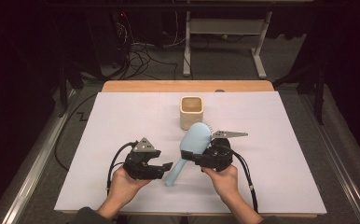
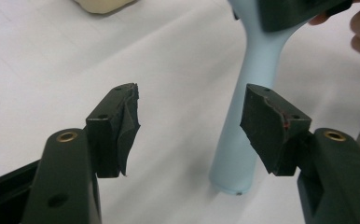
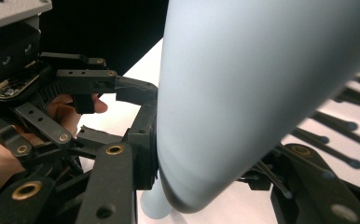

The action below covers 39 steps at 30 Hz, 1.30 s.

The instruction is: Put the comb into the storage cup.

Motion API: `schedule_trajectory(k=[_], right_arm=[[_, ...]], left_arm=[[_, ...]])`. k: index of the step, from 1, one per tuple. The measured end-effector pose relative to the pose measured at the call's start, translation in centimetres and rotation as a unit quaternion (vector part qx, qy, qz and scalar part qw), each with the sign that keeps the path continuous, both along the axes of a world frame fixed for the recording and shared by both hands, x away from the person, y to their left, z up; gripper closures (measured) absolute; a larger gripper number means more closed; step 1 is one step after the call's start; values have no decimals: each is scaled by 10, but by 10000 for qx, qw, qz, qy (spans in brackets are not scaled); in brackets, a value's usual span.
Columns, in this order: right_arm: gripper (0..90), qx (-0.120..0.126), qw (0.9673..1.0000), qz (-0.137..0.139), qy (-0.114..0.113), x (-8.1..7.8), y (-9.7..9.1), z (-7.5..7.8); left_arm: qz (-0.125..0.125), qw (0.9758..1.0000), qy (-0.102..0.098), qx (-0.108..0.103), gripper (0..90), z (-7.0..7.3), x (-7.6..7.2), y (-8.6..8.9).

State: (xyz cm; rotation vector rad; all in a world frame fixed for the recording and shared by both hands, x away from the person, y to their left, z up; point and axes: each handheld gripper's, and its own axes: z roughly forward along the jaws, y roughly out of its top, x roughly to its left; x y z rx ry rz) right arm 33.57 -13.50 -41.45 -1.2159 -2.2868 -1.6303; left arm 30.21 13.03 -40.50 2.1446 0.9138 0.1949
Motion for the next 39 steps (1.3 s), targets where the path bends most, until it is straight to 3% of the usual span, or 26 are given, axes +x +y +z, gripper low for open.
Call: schedule_trajectory(k=[9, 17, 30, 39], right_arm=[[567, -72, 10000, -21, -17, 2, -5, 4], [568, -93, 9999, -49, 8, 2, -10, 6], [567, -198, 9997, -149, 10, 5, -19, 8], [568, -277, 9993, -233, 9, 7, -26, 12]], left_arm=[[89, 9996, -137, -241, 362, -1, -2, 15], [288, 9988, -236, -311, 347, -4, -6, 36], [766, 9952, -493, -362, 327, -11, -16, 77], [1031, 9916, -692, -373, 319, -15, -22, 94]])
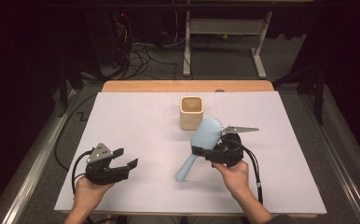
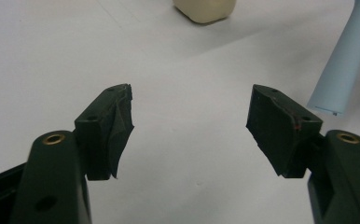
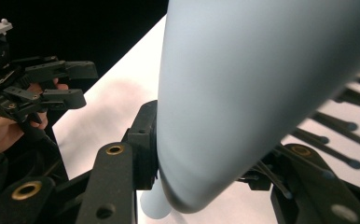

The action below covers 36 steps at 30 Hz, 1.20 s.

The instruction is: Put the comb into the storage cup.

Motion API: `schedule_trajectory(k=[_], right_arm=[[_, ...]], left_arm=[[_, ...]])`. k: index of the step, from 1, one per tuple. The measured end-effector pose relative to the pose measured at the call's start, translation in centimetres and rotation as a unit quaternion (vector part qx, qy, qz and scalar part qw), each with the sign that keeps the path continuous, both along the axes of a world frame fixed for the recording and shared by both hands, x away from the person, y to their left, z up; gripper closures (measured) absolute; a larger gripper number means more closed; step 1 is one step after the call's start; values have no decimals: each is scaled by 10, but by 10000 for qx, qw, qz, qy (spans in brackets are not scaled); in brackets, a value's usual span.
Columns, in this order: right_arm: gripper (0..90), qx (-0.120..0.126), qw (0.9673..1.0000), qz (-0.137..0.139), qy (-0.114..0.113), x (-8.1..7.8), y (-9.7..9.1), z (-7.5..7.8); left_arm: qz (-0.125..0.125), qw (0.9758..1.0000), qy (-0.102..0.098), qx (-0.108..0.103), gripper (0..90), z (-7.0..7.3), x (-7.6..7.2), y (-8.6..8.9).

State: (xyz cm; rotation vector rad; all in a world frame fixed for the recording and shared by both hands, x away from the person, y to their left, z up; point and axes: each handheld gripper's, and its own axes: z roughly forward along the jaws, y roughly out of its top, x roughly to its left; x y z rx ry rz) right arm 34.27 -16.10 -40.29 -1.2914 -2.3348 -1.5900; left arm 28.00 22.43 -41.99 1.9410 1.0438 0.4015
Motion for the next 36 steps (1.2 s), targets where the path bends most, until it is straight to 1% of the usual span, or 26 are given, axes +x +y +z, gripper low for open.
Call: schedule_trajectory(k=[1, 5, 9, 11, 14, 18, 21, 24, 28, 35, 36], right_arm=[[567, -11, 10000, -1, -26, 0, -1, 0], [568, -40, 10000, -31, -12, 0, -4, 2], [567, -87, 10000, -47, -11, 0, -7, 2], [567, -88, 9999, -74, 15, 0, -9, 3], [568, -116, 9999, -85, -19, 0, -11, 4], [567, -142, 9998, -118, -4, 1, -13, 5], [567, -158, 9998, -134, -12, 2, -15, 7], [567, -167, 9997, -162, -17, 3, -17, 9], [567, -169, 9997, -192, -10, 6, -22, 13], [567, -245, 9993, -275, -48, 11, -28, 21], [567, -243, 9993, -291, -24, 12, -29, 21]], left_arm=[[15, 10000, -11, 4, 318, -1, -1, 2], [50, 10000, -28, -35, 318, -5, -3, 8], [72, 9999, -76, 23, 318, -9, -6, 13], [128, 9999, -95, -21, 317, -11, -8, 16], [212, 9997, -102, -78, 316, -14, -10, 22], [294, 9995, -79, -105, 315, -18, -12, 28], [362, 9992, -94, -106, 315, -19, -14, 33], [445, 9988, -115, -152, 314, -21, -16, 38], [544, 9983, -139, -159, 312, -26, -18, 41], [565, 9982, -81, -154, 308, -33, -19, 43], [565, 9982, -75, -164, 308, -34, -19, 43]])
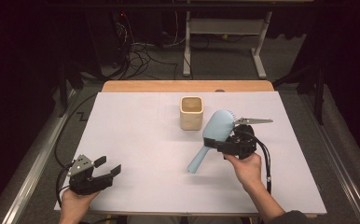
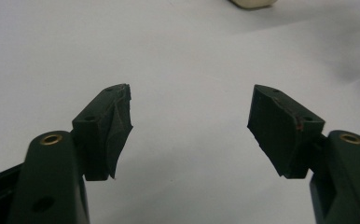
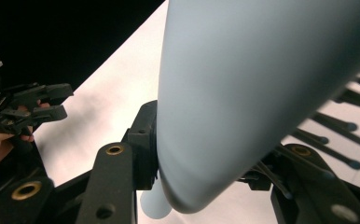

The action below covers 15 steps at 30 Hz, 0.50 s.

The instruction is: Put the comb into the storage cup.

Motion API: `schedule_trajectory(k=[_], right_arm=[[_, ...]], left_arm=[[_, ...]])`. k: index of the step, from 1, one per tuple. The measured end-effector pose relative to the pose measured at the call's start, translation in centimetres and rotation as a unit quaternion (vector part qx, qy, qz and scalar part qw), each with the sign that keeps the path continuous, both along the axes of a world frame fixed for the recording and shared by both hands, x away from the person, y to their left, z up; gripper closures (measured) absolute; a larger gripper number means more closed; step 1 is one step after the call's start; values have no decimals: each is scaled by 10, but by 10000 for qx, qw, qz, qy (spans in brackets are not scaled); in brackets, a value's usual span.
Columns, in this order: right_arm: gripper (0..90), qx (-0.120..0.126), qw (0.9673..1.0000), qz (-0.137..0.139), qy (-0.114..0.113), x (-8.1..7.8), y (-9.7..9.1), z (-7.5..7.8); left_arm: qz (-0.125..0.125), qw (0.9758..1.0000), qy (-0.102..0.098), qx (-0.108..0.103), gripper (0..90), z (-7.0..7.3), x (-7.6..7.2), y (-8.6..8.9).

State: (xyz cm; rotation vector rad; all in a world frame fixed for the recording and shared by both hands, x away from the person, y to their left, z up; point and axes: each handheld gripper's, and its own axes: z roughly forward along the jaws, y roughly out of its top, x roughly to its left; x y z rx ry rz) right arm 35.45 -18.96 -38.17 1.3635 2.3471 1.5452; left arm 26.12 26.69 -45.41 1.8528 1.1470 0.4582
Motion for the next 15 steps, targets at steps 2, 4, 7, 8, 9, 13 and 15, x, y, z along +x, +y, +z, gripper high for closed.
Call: schedule_trajectory(k=[2, 4, 7, 8, 9, 13, 15], right_arm=[[567, -49, 10000, -15, -16, 2, -1, 1], [567, -99, 9999, -40, -30, 3, -3, 1], [567, -157, 9998, -79, -33, 5, -4, 3], [567, -181, 9998, -86, -58, 7, -4, 4], [567, -193, 9998, -102, -40, 7, -4, 5], [567, -283, 9995, -129, -79, 11, -4, 8], [567, -328, 9993, -133, -103, 13, -4, 9]], left_arm=[[10, 10000, 14, -17, 307, -2, 0, 0], [46, 10000, -1, -25, 301, -3, -1, 1], [114, 9999, 22, -67, 295, -5, -1, 3], [132, 9999, 23, -76, 294, -6, -1, 3], [151, 9998, 33, -80, 292, -7, -1, 4], [202, 9997, 38, -148, 290, -9, 0, 6], [202, 9997, 27, -157, 290, -10, 0, 6]])
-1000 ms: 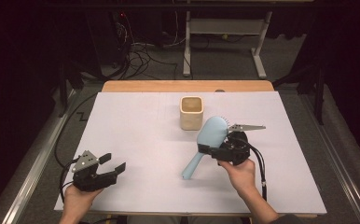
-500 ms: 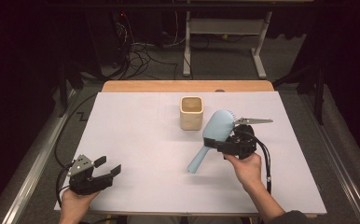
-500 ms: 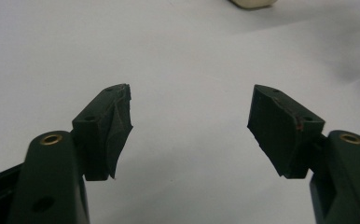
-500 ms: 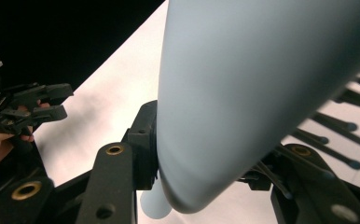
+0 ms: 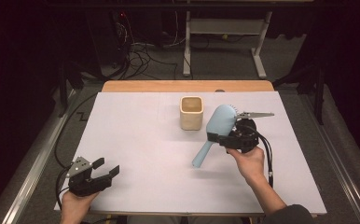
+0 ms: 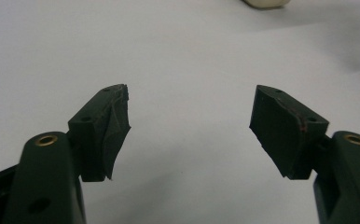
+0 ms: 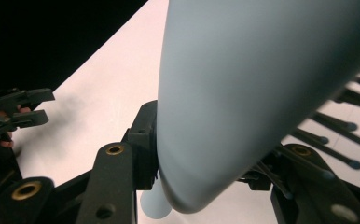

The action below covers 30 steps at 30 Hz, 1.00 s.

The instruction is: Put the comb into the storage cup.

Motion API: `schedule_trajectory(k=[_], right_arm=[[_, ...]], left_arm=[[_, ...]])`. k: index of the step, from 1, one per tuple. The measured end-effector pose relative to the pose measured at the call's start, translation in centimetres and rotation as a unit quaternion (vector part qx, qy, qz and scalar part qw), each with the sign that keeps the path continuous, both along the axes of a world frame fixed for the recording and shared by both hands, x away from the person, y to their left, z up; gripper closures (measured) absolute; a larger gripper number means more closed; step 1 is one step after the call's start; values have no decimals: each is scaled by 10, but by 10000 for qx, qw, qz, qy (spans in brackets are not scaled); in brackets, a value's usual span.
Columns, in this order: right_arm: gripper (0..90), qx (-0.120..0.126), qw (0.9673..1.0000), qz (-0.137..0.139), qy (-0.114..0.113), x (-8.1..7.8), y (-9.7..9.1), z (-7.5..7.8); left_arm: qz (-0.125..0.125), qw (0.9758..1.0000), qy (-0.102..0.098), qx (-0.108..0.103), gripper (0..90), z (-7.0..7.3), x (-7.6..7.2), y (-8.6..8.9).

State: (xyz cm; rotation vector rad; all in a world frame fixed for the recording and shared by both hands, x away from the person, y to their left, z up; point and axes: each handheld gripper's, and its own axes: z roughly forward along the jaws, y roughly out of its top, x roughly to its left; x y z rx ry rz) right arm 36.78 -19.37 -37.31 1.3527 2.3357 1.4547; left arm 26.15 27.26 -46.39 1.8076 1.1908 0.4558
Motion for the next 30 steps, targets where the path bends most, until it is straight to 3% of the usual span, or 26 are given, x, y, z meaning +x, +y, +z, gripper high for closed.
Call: schedule_trajectory(k=[30], right_arm=[[568, -160, 9993, -201, -281, 35, 7, 32]], left_arm=[[-23, 9999, -20, 125, 290, -4, 1, -2]])
